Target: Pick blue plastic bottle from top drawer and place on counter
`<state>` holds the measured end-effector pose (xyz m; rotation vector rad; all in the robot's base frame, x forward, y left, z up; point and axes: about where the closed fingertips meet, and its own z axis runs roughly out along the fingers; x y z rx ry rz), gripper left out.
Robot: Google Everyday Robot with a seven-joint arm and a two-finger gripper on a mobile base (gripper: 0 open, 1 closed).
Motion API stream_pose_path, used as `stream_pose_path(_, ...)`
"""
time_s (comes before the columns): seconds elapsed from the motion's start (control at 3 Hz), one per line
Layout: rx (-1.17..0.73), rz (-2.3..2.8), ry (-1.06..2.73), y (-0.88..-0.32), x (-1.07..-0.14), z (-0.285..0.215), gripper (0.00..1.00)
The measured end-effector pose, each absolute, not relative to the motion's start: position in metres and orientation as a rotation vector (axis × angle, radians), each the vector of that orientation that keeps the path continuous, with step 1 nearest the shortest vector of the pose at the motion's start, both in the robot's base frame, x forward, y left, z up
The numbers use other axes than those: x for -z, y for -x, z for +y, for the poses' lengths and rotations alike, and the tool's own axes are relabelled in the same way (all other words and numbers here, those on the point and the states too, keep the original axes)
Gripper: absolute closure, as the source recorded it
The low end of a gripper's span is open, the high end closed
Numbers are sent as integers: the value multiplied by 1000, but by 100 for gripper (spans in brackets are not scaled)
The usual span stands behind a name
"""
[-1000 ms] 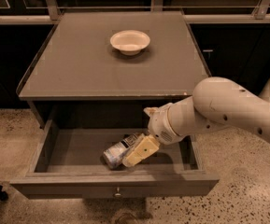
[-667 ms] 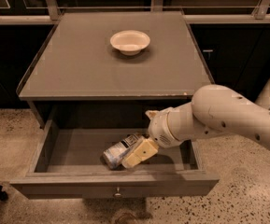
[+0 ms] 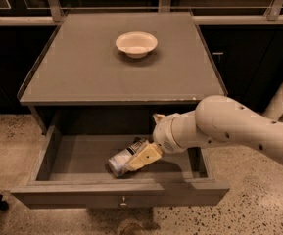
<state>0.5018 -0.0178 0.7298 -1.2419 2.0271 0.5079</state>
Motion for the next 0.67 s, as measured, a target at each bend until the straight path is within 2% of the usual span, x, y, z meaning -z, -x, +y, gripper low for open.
stream_pose_path(0.67,-517,2034,1280,-507,-696,3,0)
